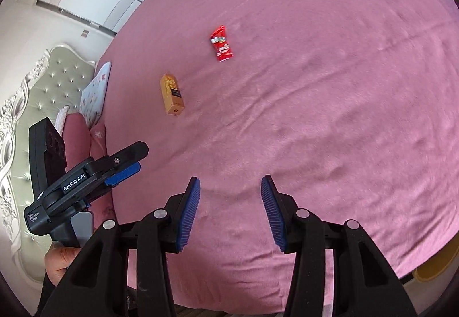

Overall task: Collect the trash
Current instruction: 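Move both open tools back over the bed toward the yellow box, then grasp the gold L'Oreal box with the left tool while the right tool grasps the red milk candy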

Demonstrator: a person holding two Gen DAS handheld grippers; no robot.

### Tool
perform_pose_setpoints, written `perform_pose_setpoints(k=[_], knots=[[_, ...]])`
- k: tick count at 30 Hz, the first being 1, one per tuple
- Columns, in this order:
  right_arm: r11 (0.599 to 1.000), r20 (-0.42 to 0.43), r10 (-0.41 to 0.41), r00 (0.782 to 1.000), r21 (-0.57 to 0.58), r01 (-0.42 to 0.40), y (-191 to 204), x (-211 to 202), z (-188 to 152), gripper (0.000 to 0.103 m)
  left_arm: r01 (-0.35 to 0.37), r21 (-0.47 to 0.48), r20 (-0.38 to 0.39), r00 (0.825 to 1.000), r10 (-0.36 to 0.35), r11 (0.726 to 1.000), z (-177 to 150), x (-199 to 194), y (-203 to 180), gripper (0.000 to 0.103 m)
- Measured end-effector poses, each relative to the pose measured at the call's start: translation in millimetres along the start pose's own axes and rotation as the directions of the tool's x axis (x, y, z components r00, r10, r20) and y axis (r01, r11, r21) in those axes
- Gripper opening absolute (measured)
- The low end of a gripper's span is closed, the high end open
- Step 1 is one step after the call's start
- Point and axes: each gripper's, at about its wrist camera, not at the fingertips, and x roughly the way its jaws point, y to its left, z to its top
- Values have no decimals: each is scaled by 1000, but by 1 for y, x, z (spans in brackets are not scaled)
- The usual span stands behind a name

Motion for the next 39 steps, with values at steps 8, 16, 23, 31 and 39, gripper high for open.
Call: perform_pose_setpoints(k=[8, 16, 23, 31, 39], knots=[[998, -81, 7, 997, -60, -12, 15, 68, 81, 45, -51, -126, 9, 999, 53, 991, 62, 36, 46, 80], [997, -124, -15, 992, -78, 5, 12, 132, 148, 45, -93, -190, -44, 995, 86, 977, 132, 99, 78, 80], [998, -141, -23, 990, -56, 15, 4, 171, 189, 45, -176, -196, -74, 984, 165, 965, 172, 140, 101, 88], [997, -149, -38, 988, -70, 27, 11, 205, 221, 45, -198, -215, -107, 978, 178, 956, 199, 165, 126, 47], [994, -150, -53, 987, -100, 38, 21, 224, 238, 45, -120, -284, -101, 990, 94, 951, 201, 163, 145, 50]])
